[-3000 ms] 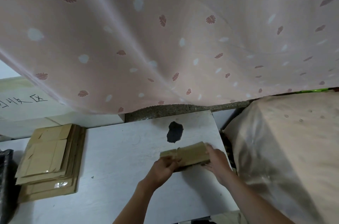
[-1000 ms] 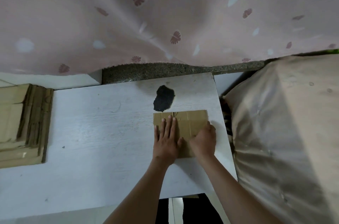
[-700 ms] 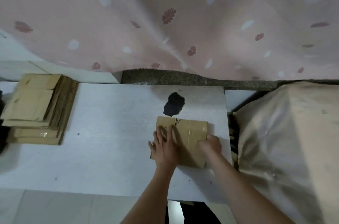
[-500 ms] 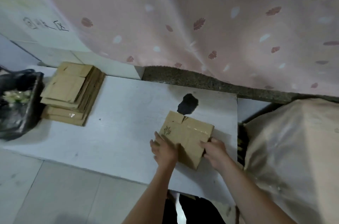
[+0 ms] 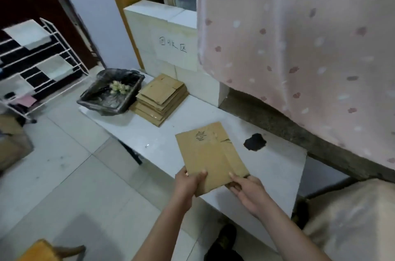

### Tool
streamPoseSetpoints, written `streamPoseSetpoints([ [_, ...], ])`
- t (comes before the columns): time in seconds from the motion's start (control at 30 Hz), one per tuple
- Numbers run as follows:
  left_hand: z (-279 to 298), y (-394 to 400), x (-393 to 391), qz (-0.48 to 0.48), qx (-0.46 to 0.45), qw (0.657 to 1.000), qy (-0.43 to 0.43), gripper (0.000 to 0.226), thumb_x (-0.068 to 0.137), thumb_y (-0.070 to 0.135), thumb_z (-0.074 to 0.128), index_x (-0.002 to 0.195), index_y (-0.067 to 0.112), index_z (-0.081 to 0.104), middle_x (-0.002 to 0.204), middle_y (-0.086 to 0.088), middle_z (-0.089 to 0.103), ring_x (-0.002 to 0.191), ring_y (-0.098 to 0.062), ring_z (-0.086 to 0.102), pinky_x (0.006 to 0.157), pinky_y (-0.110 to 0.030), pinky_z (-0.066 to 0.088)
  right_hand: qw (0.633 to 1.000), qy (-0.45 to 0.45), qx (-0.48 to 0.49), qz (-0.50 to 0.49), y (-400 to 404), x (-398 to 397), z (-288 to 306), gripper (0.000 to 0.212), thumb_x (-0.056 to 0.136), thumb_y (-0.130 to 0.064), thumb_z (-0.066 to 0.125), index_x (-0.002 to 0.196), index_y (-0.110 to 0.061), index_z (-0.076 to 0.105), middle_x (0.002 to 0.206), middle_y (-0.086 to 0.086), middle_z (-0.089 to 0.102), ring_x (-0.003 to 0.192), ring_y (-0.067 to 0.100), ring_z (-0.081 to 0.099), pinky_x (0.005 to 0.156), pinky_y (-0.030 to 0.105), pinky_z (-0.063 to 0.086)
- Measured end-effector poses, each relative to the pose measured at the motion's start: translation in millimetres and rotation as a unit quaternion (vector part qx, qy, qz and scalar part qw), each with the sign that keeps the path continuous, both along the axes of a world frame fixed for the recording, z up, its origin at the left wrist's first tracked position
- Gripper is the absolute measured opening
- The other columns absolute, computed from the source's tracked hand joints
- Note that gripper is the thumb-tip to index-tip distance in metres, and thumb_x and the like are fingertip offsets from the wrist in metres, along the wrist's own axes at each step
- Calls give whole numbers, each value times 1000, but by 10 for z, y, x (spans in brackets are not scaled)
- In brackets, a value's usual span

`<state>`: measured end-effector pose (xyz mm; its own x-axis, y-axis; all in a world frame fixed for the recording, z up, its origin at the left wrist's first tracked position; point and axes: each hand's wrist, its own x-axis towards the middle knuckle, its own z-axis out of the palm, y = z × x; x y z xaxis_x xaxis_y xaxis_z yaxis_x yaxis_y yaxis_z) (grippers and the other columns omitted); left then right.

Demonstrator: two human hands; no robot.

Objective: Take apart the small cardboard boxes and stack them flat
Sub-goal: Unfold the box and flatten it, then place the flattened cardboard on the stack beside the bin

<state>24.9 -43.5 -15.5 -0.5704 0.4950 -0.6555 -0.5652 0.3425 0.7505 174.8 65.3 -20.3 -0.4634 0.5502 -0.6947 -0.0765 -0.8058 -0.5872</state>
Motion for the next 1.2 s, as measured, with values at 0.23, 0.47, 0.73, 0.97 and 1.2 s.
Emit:
streamPoseSetpoints([
  [0.23, 271, -958, -131, 41, 43, 998, 22, 41, 84, 6, 78, 119, 16, 61, 108, -2, 74, 91, -17, 72, 59, -25, 57, 961, -100, 192, 170, -434, -85, 341, 27, 88, -19, 74, 114, -13, 68, 103, 2, 76, 93, 18, 74, 74, 31, 59],
  [0.47, 300, -1290, -475, 82, 58, 992, 71, 36, 82, 8, 81, 111, 22, 64, 90, 11, 77, 79, -5, 73, 56, -19, 55, 914, -129, 311, 226, -792, -719, 430, 18, 86, -18, 76, 102, -20, 68, 96, -5, 74, 85, 8, 71, 66, 20, 53],
  [0.73, 373, -1259, -1125, 124, 46, 984, 122, 34, 87, 15, 77, 117, 21, 60, 105, 5, 72, 91, -10, 71, 58, -20, 56, 907, -141, 331, 218, -809, -1449, 441, 9, 87, -19, 74, 96, -18, 71, 91, -4, 75, 83, 11, 71, 64, 23, 54],
  [0.97, 230, -984, -2065, 92, 14, 985, 146, 31, 87, 15, 77, 109, 27, 59, 104, 7, 70, 92, -10, 68, 56, -20, 56, 891, -174, 351, 229, -487, -2431, 244, 17, 84, -25, 75, 99, -20, 67, 95, -4, 72, 85, 13, 69, 68, 29, 57],
  [1.2, 50, -549, -3087, 11, -88, 968, 234, 39, 84, 18, 77, 117, 23, 58, 105, 3, 68, 96, -14, 66, 77, -44, 62, 861, -251, 395, 199, -203, -3489, 96, 59, 81, -23, 79, 128, -23, 42, 110, 2, 61, 97, 20, 58, 80, 32, 49],
])
